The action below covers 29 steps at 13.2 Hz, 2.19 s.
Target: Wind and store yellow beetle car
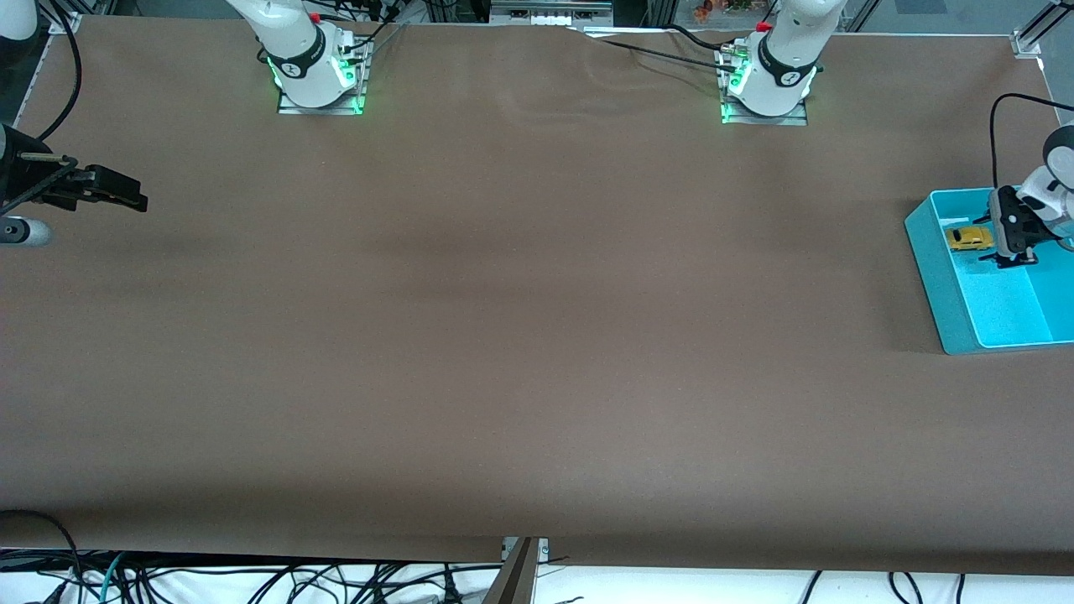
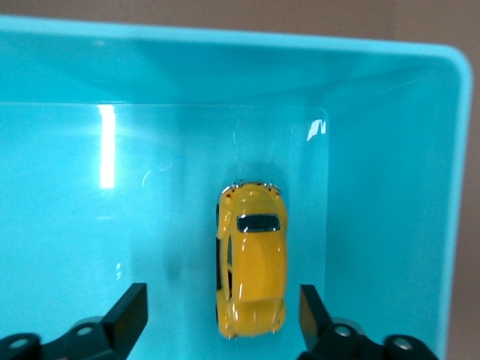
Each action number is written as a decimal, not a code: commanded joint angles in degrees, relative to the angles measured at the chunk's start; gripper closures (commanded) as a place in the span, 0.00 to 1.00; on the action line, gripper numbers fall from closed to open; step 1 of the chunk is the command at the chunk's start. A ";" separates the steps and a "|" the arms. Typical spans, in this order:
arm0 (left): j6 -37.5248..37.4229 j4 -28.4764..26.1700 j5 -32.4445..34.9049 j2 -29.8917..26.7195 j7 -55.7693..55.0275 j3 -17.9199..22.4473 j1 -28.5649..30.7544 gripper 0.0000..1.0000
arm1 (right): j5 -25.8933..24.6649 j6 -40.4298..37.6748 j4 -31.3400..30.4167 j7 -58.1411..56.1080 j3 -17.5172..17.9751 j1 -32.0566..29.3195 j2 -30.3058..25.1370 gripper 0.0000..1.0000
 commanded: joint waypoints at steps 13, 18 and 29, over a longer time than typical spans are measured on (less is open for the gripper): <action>-48.01 32.04 -9.76 -7.06 -63.74 -33.23 -1.46 0.00 | 0.66 -0.72 1.40 0.66 -0.20 0.11 0.42 0.00; -47.48 32.05 -10.37 -11.28 -79.51 -22.14 -22.33 0.00 | 0.66 -0.63 1.40 0.66 -0.29 0.03 0.42 0.00; -38.43 20.03 -18.29 -23.93 -120.42 5.51 -51.20 0.00 | 0.58 -0.63 1.40 0.66 -0.29 0.03 0.42 0.00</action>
